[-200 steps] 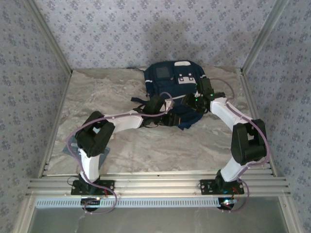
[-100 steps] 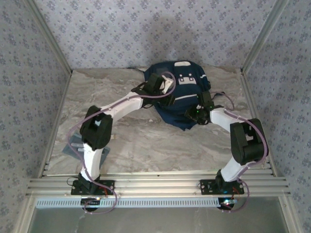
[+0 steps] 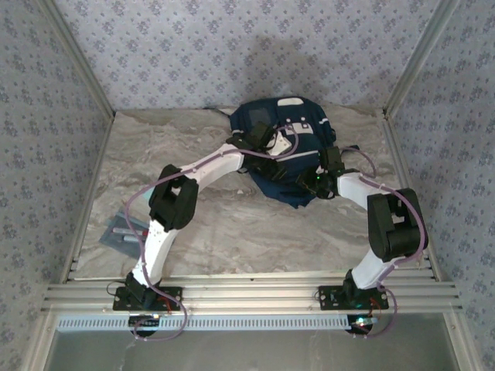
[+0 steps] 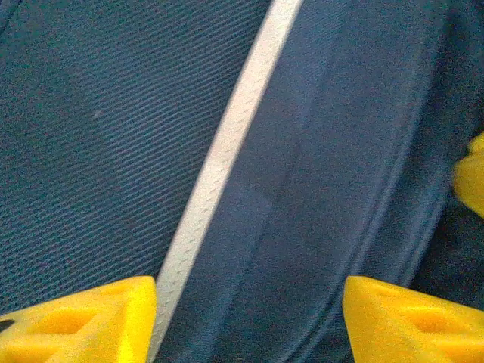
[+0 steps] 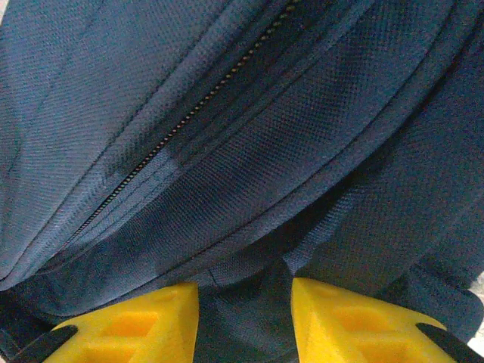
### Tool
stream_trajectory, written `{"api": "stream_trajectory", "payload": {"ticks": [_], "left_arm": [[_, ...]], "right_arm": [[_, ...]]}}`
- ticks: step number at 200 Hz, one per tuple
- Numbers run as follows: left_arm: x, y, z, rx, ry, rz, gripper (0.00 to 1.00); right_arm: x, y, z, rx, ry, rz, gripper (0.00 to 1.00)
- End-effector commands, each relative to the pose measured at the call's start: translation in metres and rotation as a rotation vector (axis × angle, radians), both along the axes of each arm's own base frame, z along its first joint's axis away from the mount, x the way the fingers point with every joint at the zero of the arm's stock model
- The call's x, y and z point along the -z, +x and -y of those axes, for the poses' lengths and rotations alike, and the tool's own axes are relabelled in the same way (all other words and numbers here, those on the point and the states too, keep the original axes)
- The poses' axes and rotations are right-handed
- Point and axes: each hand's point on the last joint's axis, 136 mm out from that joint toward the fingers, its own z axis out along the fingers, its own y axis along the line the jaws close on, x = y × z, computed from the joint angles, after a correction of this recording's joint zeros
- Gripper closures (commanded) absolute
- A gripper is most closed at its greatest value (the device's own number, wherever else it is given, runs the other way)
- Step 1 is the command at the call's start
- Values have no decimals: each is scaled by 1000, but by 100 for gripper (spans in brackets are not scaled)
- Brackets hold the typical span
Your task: Pack the student bag
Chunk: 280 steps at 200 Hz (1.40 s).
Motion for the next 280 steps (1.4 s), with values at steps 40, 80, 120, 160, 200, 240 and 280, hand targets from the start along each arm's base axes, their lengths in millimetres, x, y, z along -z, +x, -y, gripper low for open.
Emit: {"api": "stream_trajectory", "payload": {"ticks": [40,80,120,160,200,240,280], "left_arm": [[3,-12,17,71,16,-17,28],[27,1,15,63,81,11,28],[49,4,12,76,146,12,28],[56,22,4,21,211,63,70],[23,12,9,-1,89,-41,100],[-45,-6,10,-54,-142,-243,100],[-83,-18,5,-70,-186,-246,100]], "right_arm": [[36,-30,8,12,-25,-154,58],[33,-31,6,18,-9,-150,56],[35,-34,8,27,-13,-161,54],[34,-39,14,46,-28,-160,54],[31,-49,25,60,-88,-162,54],[33,-49,49,120,-143,-161,54],[18,-28,56,141,-137,-101,54]]}}
